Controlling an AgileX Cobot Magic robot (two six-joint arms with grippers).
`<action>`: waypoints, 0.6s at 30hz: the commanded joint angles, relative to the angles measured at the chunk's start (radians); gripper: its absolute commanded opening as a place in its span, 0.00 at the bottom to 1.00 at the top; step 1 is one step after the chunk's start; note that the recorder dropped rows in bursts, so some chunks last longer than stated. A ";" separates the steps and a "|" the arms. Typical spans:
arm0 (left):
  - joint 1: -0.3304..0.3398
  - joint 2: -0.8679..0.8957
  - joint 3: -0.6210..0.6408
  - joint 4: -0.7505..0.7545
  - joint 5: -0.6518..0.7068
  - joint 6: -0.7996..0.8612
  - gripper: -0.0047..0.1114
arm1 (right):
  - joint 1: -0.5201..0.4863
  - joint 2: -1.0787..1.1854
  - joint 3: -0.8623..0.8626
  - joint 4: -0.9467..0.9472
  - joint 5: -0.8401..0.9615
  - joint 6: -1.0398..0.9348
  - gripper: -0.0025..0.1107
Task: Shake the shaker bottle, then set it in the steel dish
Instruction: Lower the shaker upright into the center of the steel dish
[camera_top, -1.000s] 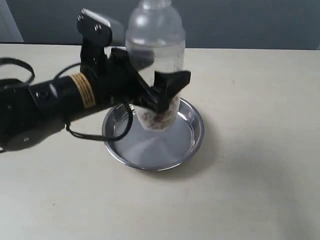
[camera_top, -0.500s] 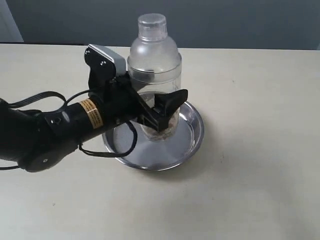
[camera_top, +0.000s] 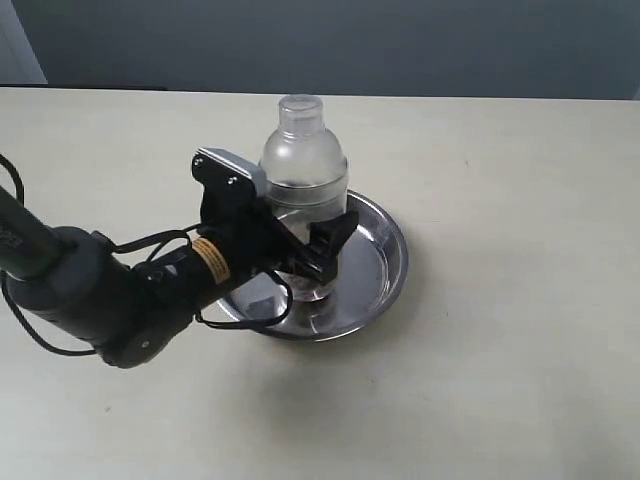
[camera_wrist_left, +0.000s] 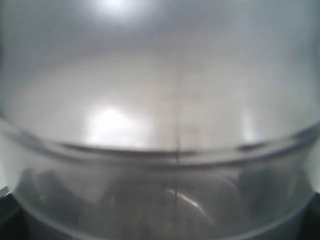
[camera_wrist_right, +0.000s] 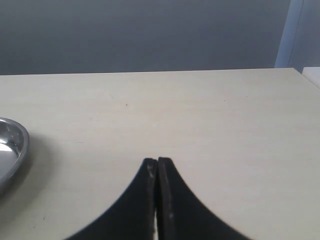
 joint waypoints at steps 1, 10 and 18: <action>-0.003 -0.002 -0.009 -0.053 -0.059 0.011 0.04 | 0.000 -0.004 0.002 -0.001 -0.008 0.000 0.02; -0.003 0.020 -0.007 0.005 -0.059 0.008 0.04 | 0.000 -0.004 0.002 -0.001 -0.008 0.000 0.02; -0.003 0.027 -0.007 0.075 -0.049 0.006 0.04 | 0.000 -0.004 0.002 -0.001 -0.008 0.000 0.02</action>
